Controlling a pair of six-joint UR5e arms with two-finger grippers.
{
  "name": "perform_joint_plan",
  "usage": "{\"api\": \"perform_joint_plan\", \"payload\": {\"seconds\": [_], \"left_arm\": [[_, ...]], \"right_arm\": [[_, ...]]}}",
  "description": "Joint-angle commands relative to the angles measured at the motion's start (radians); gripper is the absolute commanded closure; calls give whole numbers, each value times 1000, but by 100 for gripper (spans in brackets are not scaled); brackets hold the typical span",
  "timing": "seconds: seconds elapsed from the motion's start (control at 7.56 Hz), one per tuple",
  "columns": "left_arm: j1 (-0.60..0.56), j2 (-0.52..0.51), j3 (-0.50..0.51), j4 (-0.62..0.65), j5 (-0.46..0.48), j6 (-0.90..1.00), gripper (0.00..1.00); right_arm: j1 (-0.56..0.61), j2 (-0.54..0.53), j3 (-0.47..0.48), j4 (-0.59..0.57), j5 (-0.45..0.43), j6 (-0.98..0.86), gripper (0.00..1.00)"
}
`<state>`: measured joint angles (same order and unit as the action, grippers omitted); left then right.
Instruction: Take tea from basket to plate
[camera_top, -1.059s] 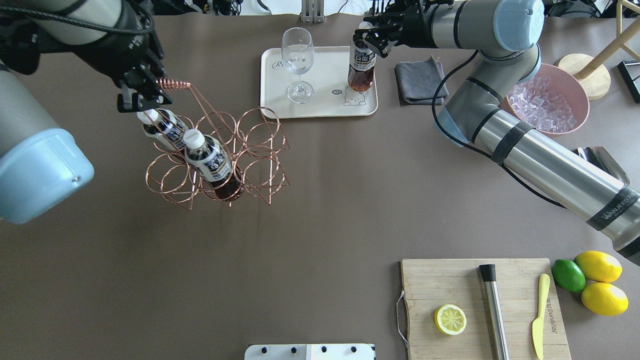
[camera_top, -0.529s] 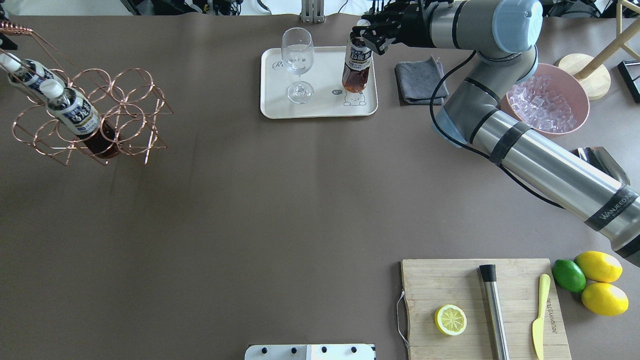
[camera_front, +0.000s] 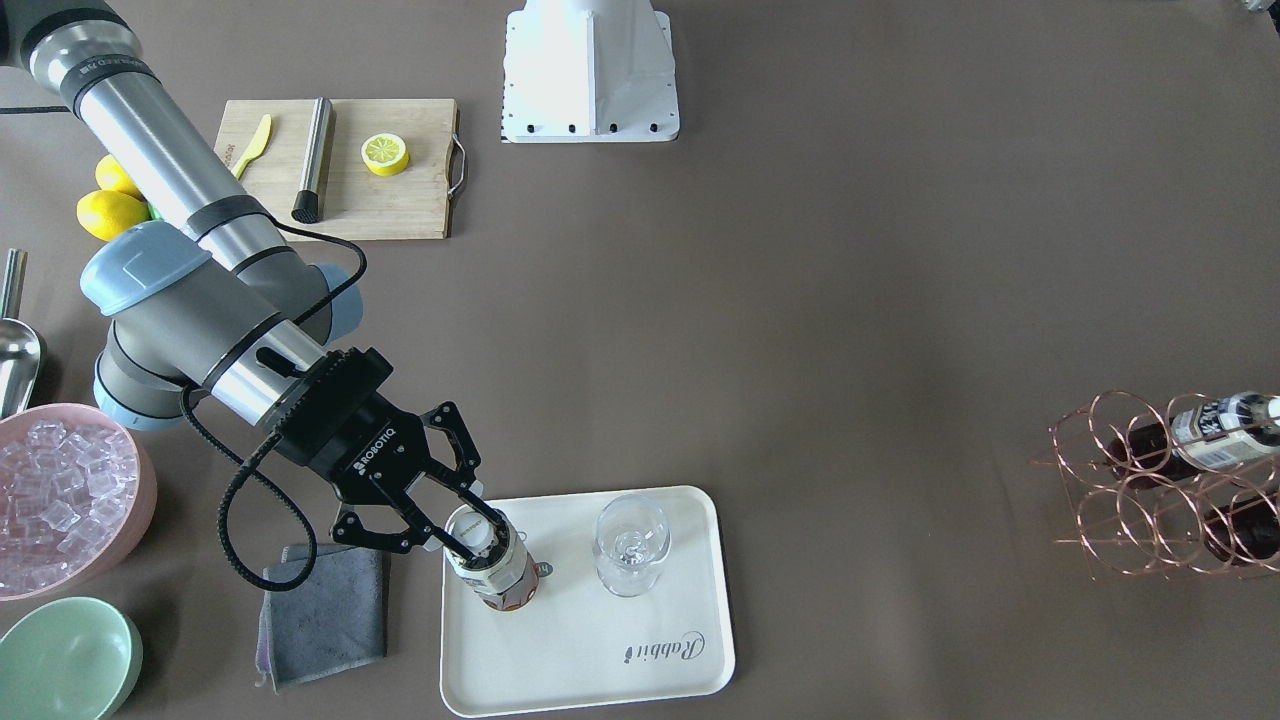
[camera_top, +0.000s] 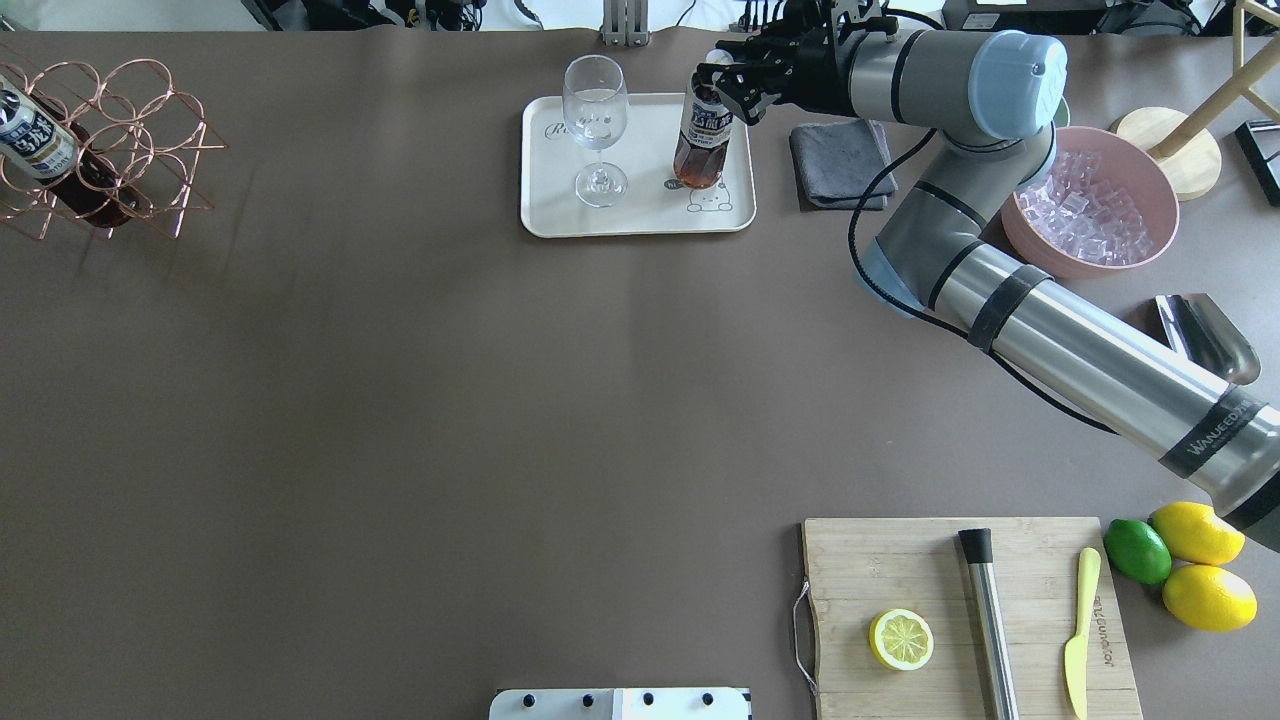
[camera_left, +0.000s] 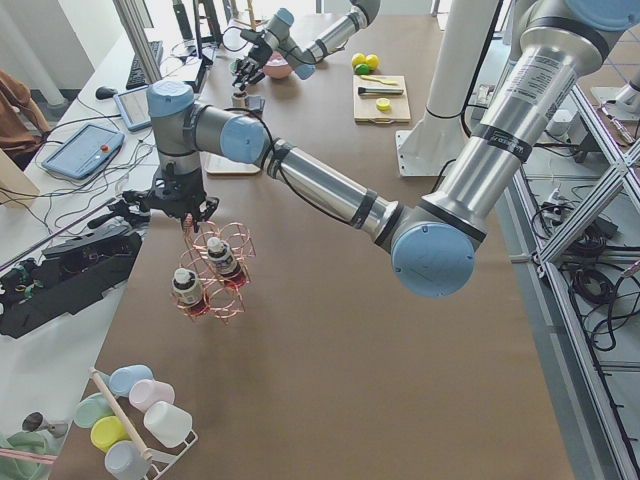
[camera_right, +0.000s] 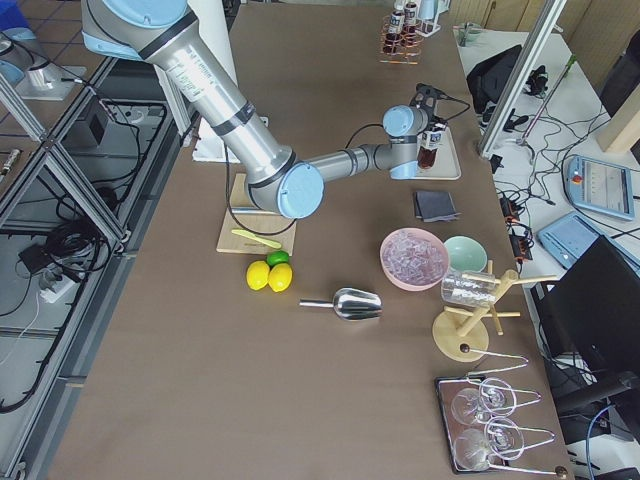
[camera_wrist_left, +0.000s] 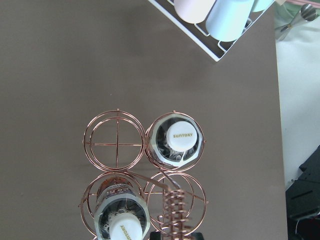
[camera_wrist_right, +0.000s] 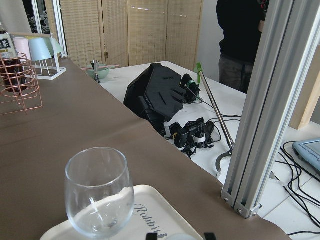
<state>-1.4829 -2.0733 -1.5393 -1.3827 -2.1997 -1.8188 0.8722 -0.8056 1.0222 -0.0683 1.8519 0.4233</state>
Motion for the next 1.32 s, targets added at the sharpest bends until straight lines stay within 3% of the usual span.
{"api": "perform_joint_plan", "payload": {"seconds": [0.0,0.53,0.66,0.79,1.19], "left_arm": [[-45,-56,213,-151,1,13,100],[-51,-96,321,-242,11,12,100],[-50,-122,350,-243,11,12,100],[-45,-137,372,-249,12,12,100],[-53,-137,421,-338,14,15,100]], "right_arm": [[-10,-6,-1,7,-14,0,100],[-27,-10,1,7,-34,0,100],[-27,-10,3,5,-37,0,95],[-33,-9,4,7,-57,6,1],[-42,-12,12,5,-80,35,0]]}}
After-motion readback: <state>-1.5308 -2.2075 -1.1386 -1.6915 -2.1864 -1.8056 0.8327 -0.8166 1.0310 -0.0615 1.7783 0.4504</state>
